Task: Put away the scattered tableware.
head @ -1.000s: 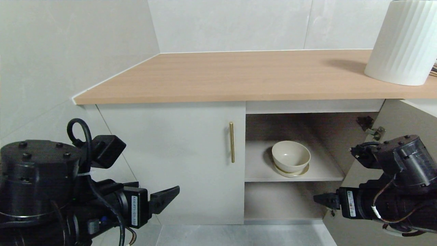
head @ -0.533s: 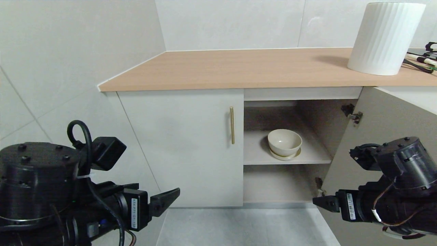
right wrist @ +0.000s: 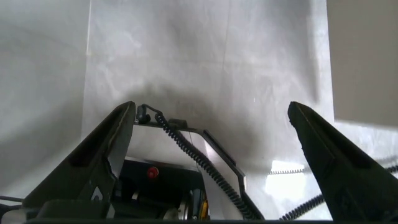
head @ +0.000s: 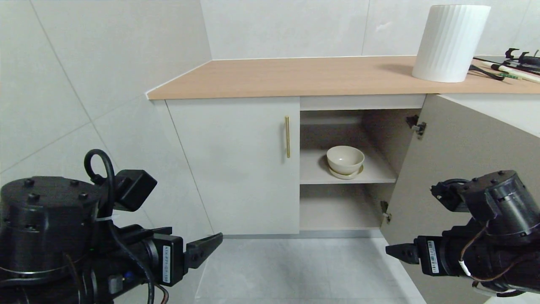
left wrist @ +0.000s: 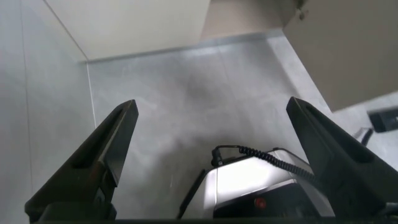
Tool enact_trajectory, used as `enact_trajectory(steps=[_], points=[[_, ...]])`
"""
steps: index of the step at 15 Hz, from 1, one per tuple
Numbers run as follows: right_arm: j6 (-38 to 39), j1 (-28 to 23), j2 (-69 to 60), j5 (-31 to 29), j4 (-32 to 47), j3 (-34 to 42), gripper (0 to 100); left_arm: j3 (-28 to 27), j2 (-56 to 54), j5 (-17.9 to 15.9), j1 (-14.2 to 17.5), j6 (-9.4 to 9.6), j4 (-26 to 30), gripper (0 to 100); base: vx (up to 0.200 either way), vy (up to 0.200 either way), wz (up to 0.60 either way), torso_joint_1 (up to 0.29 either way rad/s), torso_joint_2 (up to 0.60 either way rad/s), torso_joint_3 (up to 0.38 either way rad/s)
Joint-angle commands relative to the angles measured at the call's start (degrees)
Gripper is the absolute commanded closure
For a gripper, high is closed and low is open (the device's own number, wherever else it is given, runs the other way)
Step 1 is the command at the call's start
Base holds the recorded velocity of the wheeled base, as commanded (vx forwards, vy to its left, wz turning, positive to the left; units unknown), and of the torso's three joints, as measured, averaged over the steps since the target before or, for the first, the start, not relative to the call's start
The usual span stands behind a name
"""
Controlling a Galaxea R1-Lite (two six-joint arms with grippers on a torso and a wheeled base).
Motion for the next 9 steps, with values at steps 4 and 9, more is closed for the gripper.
enact_trajectory(steps=[4, 9], points=[[0.0, 0.0, 0.4, 0.0, 0.0, 0.0, 0, 0.1, 0.2, 0.0, -0.1, 0.08, 0.0, 0, -0.05, 0.0, 0.0, 0.002, 0.0, 0.002], [0.0, -0.1, -0.9, -0.3, 0.0, -0.1, 0, 0.2, 0.2, 0.0, 0.0, 0.17, -0.1, 0, 0.0, 0.0, 0.0, 0.0, 0.0, 0.0]])
